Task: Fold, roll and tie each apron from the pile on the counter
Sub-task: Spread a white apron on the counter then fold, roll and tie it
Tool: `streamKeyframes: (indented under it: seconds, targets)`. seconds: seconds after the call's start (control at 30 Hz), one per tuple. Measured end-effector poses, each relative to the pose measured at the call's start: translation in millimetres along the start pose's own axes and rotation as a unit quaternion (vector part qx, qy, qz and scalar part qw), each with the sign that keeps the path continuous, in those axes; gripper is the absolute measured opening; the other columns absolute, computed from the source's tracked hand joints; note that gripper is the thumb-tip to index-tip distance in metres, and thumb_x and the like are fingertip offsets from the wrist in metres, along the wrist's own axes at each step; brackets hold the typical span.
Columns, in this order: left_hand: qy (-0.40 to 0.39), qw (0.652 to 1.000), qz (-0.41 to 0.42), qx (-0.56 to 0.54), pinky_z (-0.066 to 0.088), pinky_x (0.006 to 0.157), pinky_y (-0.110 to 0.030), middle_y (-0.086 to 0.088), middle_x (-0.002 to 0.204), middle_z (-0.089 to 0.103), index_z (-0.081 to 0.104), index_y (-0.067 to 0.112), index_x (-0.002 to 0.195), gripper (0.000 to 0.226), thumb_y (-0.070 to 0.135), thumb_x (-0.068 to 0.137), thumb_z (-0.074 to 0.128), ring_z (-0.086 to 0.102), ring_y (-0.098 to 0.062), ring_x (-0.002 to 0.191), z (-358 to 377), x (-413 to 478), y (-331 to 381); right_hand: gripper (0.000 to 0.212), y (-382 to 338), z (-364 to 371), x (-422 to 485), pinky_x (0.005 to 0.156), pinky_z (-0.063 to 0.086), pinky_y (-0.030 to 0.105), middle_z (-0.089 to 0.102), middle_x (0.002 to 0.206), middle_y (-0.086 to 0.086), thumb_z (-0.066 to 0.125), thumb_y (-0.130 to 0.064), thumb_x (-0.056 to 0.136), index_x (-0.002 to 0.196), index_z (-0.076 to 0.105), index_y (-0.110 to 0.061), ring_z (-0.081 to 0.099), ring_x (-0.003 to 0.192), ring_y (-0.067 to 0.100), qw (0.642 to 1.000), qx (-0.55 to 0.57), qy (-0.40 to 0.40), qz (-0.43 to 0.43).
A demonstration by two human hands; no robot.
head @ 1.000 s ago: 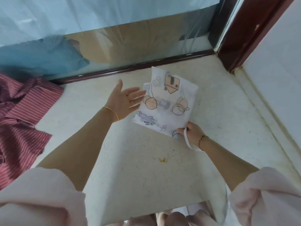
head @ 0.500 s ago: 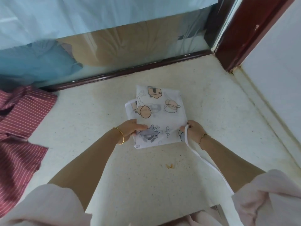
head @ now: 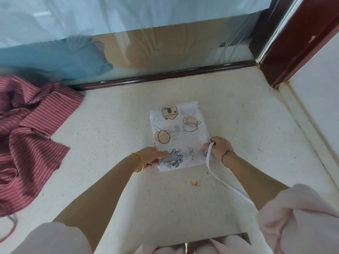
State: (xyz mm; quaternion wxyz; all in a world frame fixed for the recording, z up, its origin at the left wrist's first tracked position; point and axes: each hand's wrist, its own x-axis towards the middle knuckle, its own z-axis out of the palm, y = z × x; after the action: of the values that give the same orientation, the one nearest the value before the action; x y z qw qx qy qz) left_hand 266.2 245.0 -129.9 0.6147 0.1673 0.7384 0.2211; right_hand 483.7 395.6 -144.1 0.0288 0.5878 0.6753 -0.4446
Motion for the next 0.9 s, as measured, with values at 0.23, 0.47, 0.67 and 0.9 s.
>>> streamKeyframes:
  seconds: [0.23, 0.47, 0.67, 0.9]
  targets:
    - [-0.023, 0.998, -0.029, -0.044, 0.053, 0.092, -0.037, -0.017, 0.114, 0.065, 0.060, 0.002, 0.104, 0.030, 0.019, 0.082, 0.072, 0.062, -0.028, 0.107, 4.8, -7.5, -12.0, 0.024, -7.1, 4.9, 1.6, 0.054, 0.034, 0.024, 0.051, 0.070, 0.000, 0.063, -0.030, 0.086, 0.072, 0.050, -0.016, 0.051, 0.072, 0.023, 0.998, -0.058, -0.009, 0.034]
    - [-0.022, 0.998, -0.042, -0.029, 0.047, 0.099, -0.034, -0.012, 0.117, 0.061, 0.057, 0.007, 0.098, 0.026, 0.014, 0.080, 0.073, 0.058, -0.022, 0.110, 3.0, -17.2, -5.5, 0.019, -11.8, 2.1, 10.9, 0.071, 0.052, 0.032, 0.063, 0.081, 0.012, 0.059, -0.022, 0.088, 0.077, 0.061, -0.007, 0.060, 0.075, 0.027, 0.994, -0.086, -0.043, 0.056]
    - [0.078, 0.991, -0.045, -0.099, 0.049, 0.094, -0.039, -0.013, 0.112, 0.065, 0.058, 0.005, 0.114, 0.040, 0.037, 0.090, 0.059, 0.060, -0.026, 0.103, 10.5, -7.3, 4.1, 0.027, -20.0, 3.1, 6.4, 0.068, 0.047, 0.030, 0.062, 0.087, 0.012, 0.058, -0.032, 0.090, 0.087, 0.063, -0.005, 0.059, 0.079, 0.027, 0.994, -0.044, -0.053, 0.083]
    - [0.178, 0.976, -0.013, 0.125, 0.036, 0.058, -0.025, -0.002, 0.068, 0.044, 0.042, 0.013, 0.069, 0.033, 0.033, 0.094, 0.052, 0.044, -0.014, 0.062, 26.1, -2.2, 7.6, 0.032, -19.9, 8.1, 3.4, 0.077, 0.055, 0.034, 0.068, 0.092, 0.013, 0.065, -0.033, 0.083, 0.094, 0.067, -0.003, 0.063, 0.081, 0.028, 0.988, -0.056, -0.059, 0.135]
